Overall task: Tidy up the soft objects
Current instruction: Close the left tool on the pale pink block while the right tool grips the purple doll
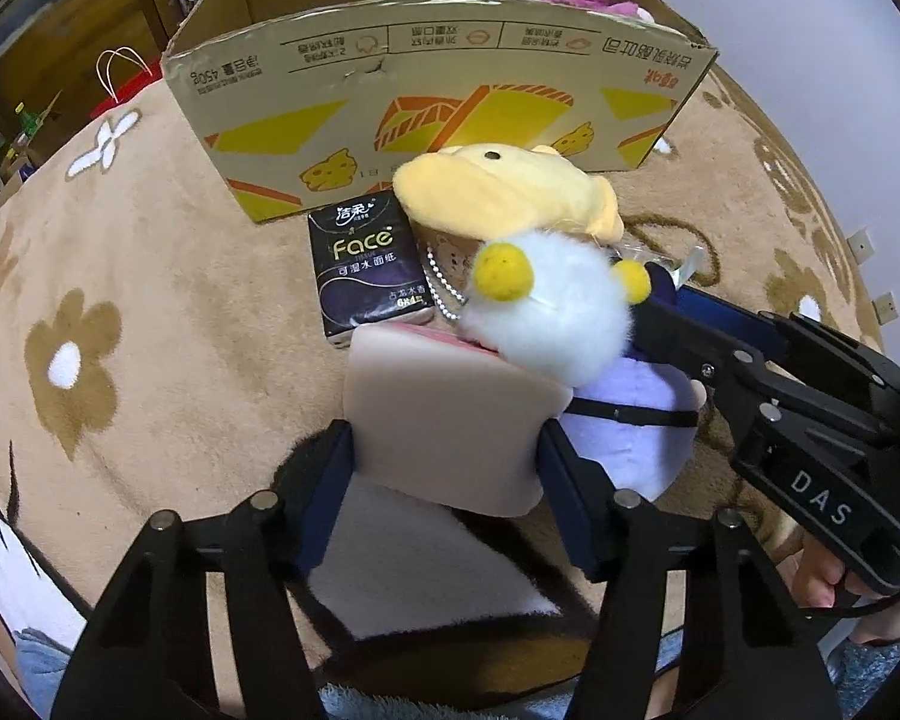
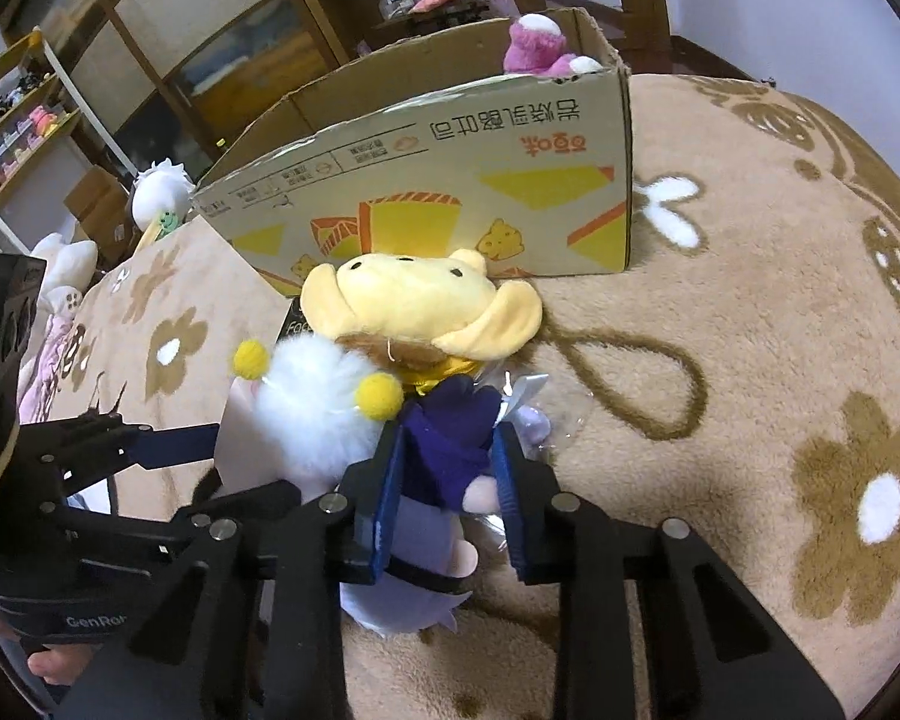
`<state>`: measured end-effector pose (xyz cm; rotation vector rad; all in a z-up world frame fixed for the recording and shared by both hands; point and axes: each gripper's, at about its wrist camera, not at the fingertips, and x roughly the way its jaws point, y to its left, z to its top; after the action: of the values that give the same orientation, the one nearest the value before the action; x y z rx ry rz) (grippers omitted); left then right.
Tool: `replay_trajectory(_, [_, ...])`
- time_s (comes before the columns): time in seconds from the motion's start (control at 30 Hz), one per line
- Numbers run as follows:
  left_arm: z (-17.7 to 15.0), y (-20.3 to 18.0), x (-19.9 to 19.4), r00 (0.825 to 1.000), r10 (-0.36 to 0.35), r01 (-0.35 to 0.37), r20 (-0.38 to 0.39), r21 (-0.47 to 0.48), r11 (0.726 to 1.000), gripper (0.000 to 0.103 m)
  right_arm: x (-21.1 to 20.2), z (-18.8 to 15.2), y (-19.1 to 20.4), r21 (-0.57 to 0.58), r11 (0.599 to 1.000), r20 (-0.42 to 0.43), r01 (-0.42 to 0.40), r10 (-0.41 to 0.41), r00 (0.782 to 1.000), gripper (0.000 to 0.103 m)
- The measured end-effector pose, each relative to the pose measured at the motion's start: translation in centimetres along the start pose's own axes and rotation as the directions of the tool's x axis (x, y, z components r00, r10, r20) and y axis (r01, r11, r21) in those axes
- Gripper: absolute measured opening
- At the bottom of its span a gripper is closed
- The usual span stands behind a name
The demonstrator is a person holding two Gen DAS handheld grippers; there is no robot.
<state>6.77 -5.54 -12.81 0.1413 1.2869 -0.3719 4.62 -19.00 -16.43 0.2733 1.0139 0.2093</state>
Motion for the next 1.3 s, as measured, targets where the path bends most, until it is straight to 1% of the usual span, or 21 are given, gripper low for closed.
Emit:
replay_trajectory(0.13, [-0.1, 0.2, 0.0, 1.0, 0.007, -0.007, -0.006, -0.006, 1.0, 0.06, 0.1, 0.0, -0.3, 0.014, 1.0, -0.006, -0.006, 0.006, 1.0, 0.031])
replay_trajectory(0.27, [-0.2, 0.3, 0.1, 1.0, 0.009, -0.009, -0.013, -0.01, 1.0, 0.06, -0.1, -0.3, -0.6, 0.032, 0.999, -0.023, -0.011, 0.012, 1.0, 0.036])
replay_trajectory(0.4, [-0.1, 0.4, 0.2, 1.0, 0.015, -0.015, -0.02, -0.011, 1.0, 0.062, -0.4, -0.7, -1.0, 0.052, 0.999, -0.036, -0.008, 0.01, 0.999, 0.038])
replay_trajectory(0.47, [-0.1, 0.5, 0.2, 1.0, 0.014, -0.014, -0.024, -0.01, 1.0, 0.062, -0.4, -0.8, -1.3, 0.069, 0.998, -0.043, -0.012, 0.015, 0.999, 0.042])
replay_trajectory(0.5, [-0.1, 0.5, 0.2, 1.0, 0.014, -0.014, -0.027, -0.01, 1.0, 0.063, -0.3, -0.8, -1.4, 0.078, 0.997, -0.048, -0.015, 0.019, 0.999, 0.048])
replay_trajectory(0.57, [-0.1, 0.4, 0.4, 0.999, 0.013, -0.014, -0.034, -0.012, 1.0, 0.063, -0.3, -1.0, -1.7, 0.097, 0.995, -0.056, -0.024, 0.03, 0.998, 0.054])
replay_trajectory(0.73, [-0.1, 0.4, 0.4, 0.999, 0.011, -0.012, -0.039, -0.012, 1.0, 0.062, -0.6, -1.2, -1.3, 0.087, 0.995, -0.065, -0.043, 0.048, 0.997, 0.055])
replay_trajectory(0.77, [-0.2, 0.4, 0.4, 0.999, 0.01, -0.011, -0.039, -0.01, 1.0, 0.062, -0.6, -1.2, -1.2, 0.084, 0.995, -0.066, -0.044, 0.05, 0.997, 0.054])
replay_trajectory(0.8, [-0.2, 0.4, 0.4, 0.999, 0.01, -0.01, -0.04, -0.009, 1.0, 0.061, -0.5, -1.2, -1.0, 0.08, 0.996, -0.067, -0.048, 0.053, 0.996, 0.043])
replay_trajectory(0.83, [-0.2, 0.4, 0.3, 0.999, 0.01, -0.011, -0.039, -0.008, 1.0, 0.06, -0.6, -1.2, -0.9, 0.076, 0.996, -0.063, -0.053, 0.058, 0.996, 0.038])
replay_trajectory(0.87, [-0.2, 0.4, 0.3, 0.999, 0.01, -0.011, -0.035, -0.009, 1.0, 0.059, -0.6, -1.2, -0.7, 0.072, 0.996, -0.061, -0.049, 0.053, 0.997, 0.037])
replay_trajectory(0.93, [-0.3, 0.4, 0.1, 1.0, 0.007, -0.007, -0.028, -0.013, 1.0, 0.055, -0.9, -1.1, -0.5, 0.059, 0.997, -0.046, -0.042, 0.045, 0.998, 0.026])
replay_trajectory(0.97, [-0.3, 0.5, 0.0, 1.0, 0.007, -0.008, -0.024, -0.015, 1.0, 0.054, -1.1, -1.1, -0.4, 0.056, 0.998, -0.034, -0.039, 0.041, 0.999, 0.016])
replay_trajectory(1.03, [-0.4, 0.6, -0.2, 1.0, 0.005, -0.005, -0.018, -0.017, 1.0, 0.05, -1.3, -1.0, -0.3, 0.05, 0.998, -0.022, -0.036, 0.037, 0.999, 0.014])
replay_trajectory(1.17, [-0.5, 0.6, -0.5, 1.0, 0.01, -0.01, -0.01, -0.018, 1.0, 0.048, -1.3, -0.9, -0.3, 0.046, 0.998, -0.018, -0.033, 0.034, 0.999, 0.013])
replay_trajectory(1.3, [-0.6, 0.8, -1.3, 0.999, 0.037, -0.036, 0.022, -0.033, 0.999, 0.045, -2.2, -0.7, 0.0, 0.027, 1.0, 0.035, -0.014, 0.013, 0.999, 0.011])
